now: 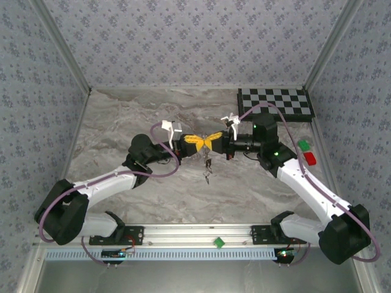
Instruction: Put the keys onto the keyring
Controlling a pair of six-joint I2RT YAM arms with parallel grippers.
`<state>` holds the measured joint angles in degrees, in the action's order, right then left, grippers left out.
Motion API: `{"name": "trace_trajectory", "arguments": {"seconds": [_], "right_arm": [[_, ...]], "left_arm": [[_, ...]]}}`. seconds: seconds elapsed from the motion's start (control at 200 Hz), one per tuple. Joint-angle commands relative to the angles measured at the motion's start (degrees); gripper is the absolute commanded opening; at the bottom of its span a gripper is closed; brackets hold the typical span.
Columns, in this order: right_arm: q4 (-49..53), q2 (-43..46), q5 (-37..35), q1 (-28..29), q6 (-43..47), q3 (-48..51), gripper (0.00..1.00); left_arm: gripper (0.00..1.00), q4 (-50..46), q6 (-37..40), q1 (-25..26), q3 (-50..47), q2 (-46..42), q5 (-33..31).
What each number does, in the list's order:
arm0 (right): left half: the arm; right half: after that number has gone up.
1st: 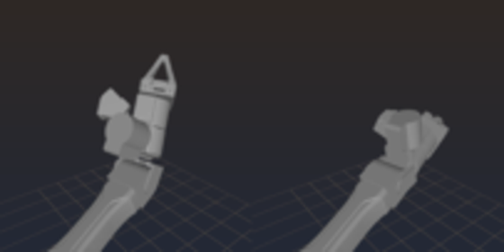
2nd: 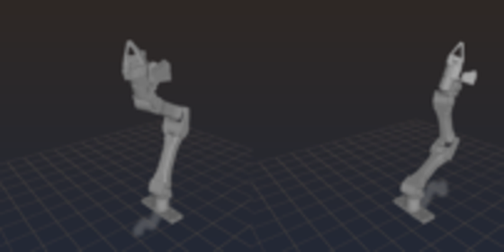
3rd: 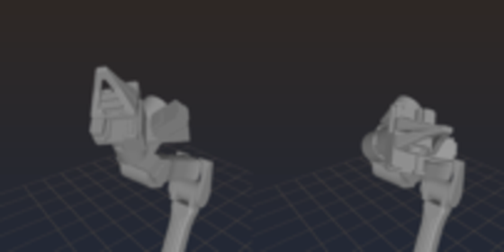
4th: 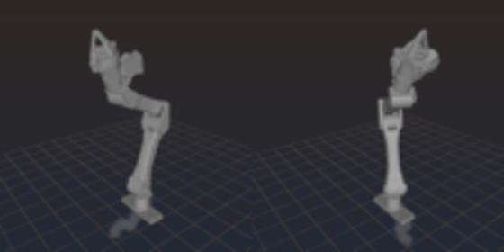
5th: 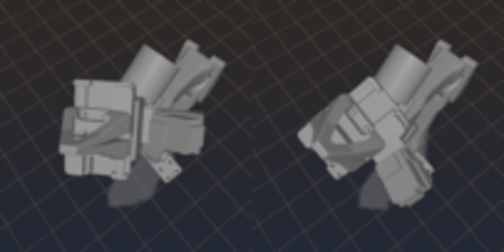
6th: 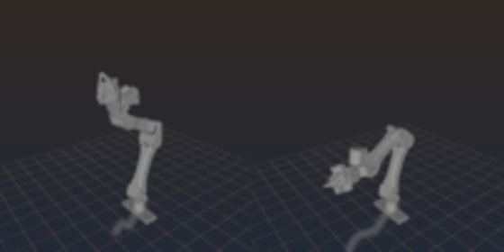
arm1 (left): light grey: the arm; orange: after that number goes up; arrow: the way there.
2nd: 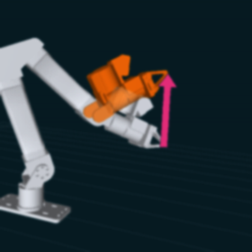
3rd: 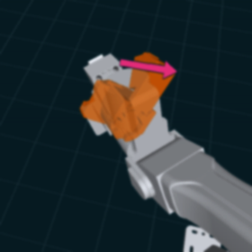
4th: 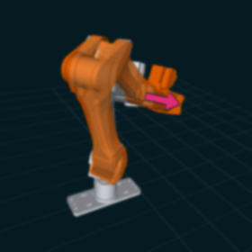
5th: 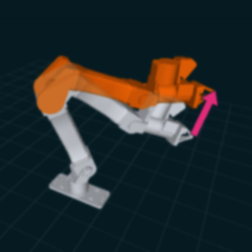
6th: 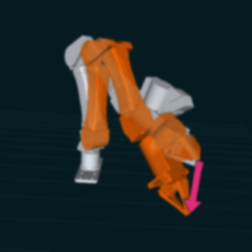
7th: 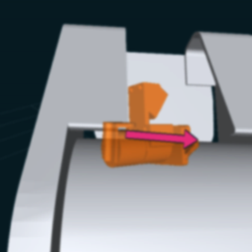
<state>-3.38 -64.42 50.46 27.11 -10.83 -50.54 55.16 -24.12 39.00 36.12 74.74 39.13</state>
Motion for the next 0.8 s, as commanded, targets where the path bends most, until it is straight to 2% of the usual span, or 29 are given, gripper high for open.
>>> {"name": "trace_trajectory", "arguments": {"seconds": [0.0,0.285,0.4,0.505,0.53,0.755,0.795], "right_arm": [[3.37,1.12,1.11,-0.47,1.38,-1.58,0.07],[3.49,1.76,0.91,-1.01,1.49,-1.12,0.12],[3.38,1.54,1.05,-1.01,1.46,-0.95,0.1],[3.0,1.48,1.51,-0.84,1.34,-0.96,0.04],[2.79,1.49,1.58,-0.79,1.26,-0.99,0.0],[6.75,1.15,2.23,-0.59,4.16,-3.14,0.0],[8.94,1.01,2.15,-0.66,5.54,-4.22,0.0]], "left_arm": [[0.0,3.52,-0.14,-0.02,0.97,-0.37,0.37],[0.0,3.42,-0.31,-0.18,1.1,-0.39,0.5],[0.0,3.48,-0.33,-0.2,1.12,-0.3,0.52],[0.0,3.62,-0.47,-0.18,1.29,-0.05,1.0],[0.0,3.64,-0.49,-0.17,1.39,0.12,1.19],[0.0,1.8,-0.16,-0.22,2.45,1.46,2.49],[0.07,0.87,0.31,-0.24,2.68,1.38,2.93]]}}
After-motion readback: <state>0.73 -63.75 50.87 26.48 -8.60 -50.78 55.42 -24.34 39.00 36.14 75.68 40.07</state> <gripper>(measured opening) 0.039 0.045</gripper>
